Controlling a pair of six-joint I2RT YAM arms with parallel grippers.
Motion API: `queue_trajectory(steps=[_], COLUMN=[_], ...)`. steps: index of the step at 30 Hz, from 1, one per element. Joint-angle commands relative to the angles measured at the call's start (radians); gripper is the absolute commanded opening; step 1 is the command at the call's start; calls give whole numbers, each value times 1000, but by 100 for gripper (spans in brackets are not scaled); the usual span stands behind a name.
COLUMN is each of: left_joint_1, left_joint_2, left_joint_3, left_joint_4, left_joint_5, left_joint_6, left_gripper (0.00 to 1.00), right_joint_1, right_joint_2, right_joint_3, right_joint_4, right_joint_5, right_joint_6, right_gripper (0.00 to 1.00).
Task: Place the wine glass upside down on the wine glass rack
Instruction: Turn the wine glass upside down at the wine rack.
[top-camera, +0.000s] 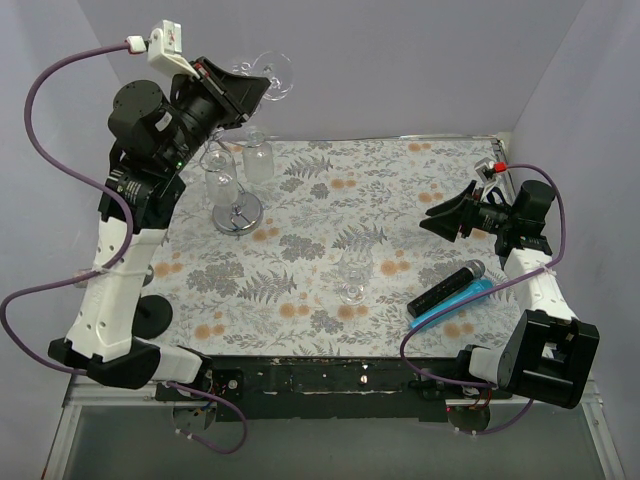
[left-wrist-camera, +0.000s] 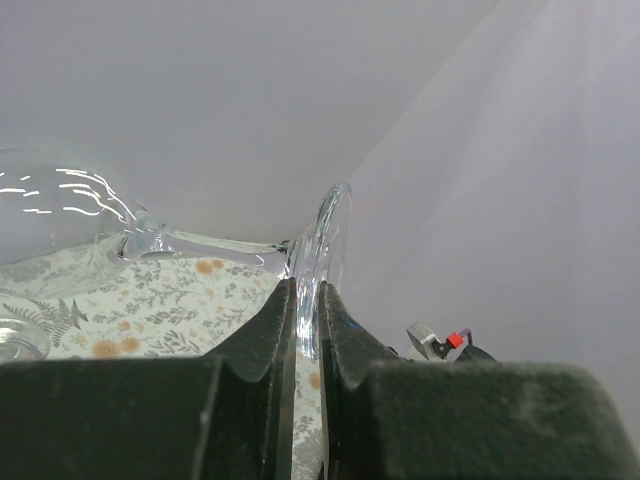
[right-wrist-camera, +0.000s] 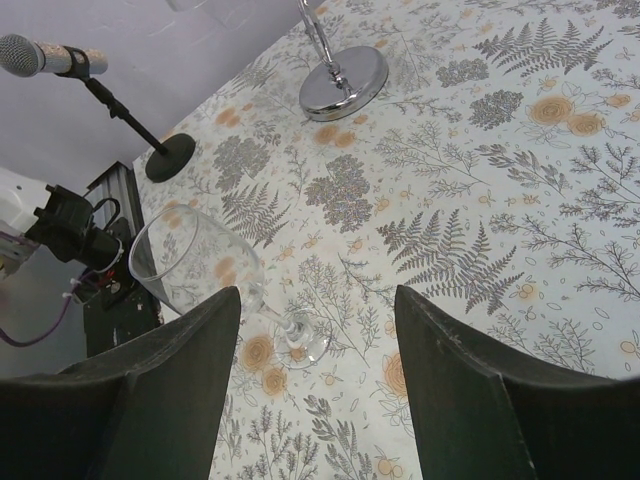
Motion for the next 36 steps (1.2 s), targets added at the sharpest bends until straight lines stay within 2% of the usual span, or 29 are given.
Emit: queue_trajectory(steps=[1, 14, 25, 30, 36], left_joint_1=[9, 10, 28, 92, 242], left_joint_2=[-59, -69, -72, -75, -85], left_joint_3=[80, 88, 13, -25, -90], left_joint_4=[45, 33, 80, 112, 145], left_joint_5=[-65, -201, -347, -385, -315], left_joint_6=[67, 168, 248, 260, 194], left_gripper=[0, 0, 0, 0, 0], right_joint_1=[-6, -4, -6, -6, -6], right_joint_2=[-2, 2, 15, 21, 24], right_joint_3=[1, 4, 12, 15, 17], right_joint_4=[36, 30, 17, 13, 10], right_joint_5=[-28, -36, -51, -59, -66], right_joint_6=[-5, -5, -3, -3, -3], right_gripper=[70, 70, 70, 70, 70])
